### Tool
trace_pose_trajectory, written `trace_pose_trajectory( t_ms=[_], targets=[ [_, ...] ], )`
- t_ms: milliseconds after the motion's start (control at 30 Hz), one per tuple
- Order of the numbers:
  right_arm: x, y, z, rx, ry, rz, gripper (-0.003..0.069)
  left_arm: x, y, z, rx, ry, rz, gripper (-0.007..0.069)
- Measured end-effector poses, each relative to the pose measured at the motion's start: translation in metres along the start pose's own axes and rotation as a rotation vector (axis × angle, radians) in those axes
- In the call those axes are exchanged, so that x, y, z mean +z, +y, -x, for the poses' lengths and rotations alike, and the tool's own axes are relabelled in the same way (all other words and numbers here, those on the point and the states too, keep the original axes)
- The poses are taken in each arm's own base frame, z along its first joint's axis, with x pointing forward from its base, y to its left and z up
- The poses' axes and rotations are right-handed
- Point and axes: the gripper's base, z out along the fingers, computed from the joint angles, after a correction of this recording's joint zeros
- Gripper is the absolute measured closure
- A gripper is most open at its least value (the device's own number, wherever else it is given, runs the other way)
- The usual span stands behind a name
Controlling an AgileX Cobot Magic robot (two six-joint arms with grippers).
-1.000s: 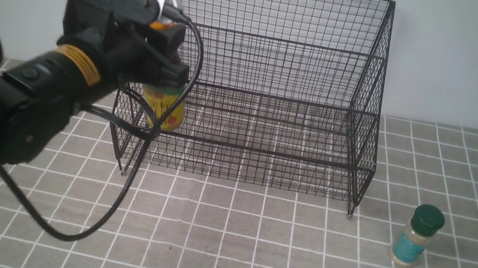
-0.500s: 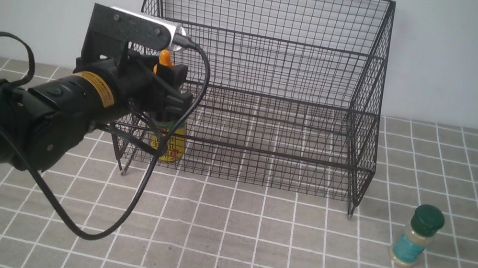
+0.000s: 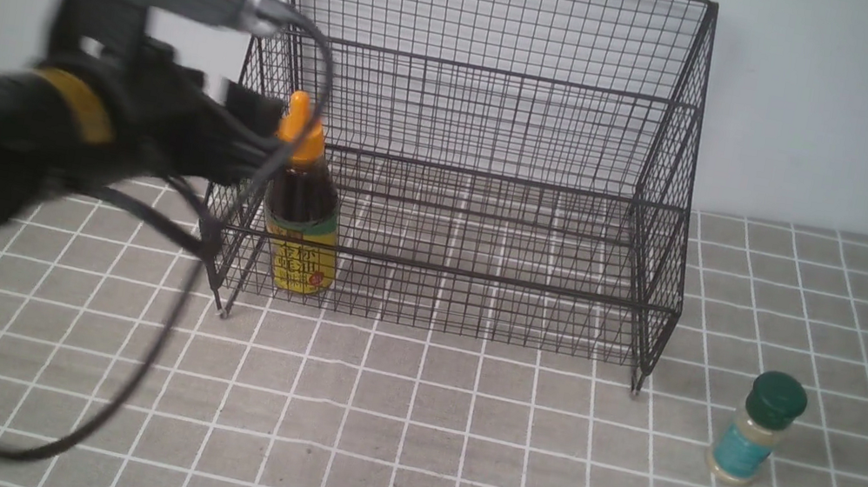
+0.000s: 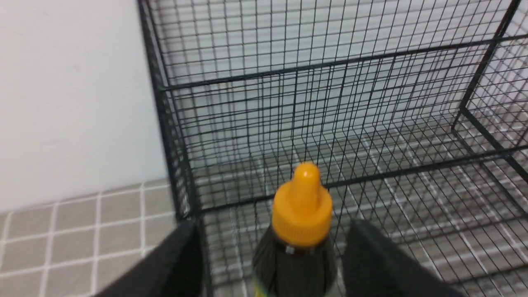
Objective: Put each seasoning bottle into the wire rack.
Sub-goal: Use the right arm to grab the condiment bottle closest to it
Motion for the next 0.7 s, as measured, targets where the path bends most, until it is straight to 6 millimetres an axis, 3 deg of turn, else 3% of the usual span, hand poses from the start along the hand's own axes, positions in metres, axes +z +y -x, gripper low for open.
trace_pose_trajectory(
  t_ms=[200,267,467,700],
  targets=[
    [-0.002,0.003,0.021,0.338,-0.228,0.077,0.0673,-0.067,0.007,-0.008,-0.014,0.242,0.078,0.0588],
    [-0.004,0.003,0.026,0.381,-0.280,0.089,0.0673,-0.088,0.009,-0.015,-0.021,0.332,0.101,0.0621],
    [-0.006,0.002,0.032,0.391,-0.354,0.099,0.0673,-0.119,0.013,-0.043,-0.030,0.536,0.144,0.0631],
    [-0.014,0.000,0.049,0.428,-0.556,0.130,0.0673,-0.151,0.014,-0.090,-0.069,0.607,0.145,0.0631]
  ],
)
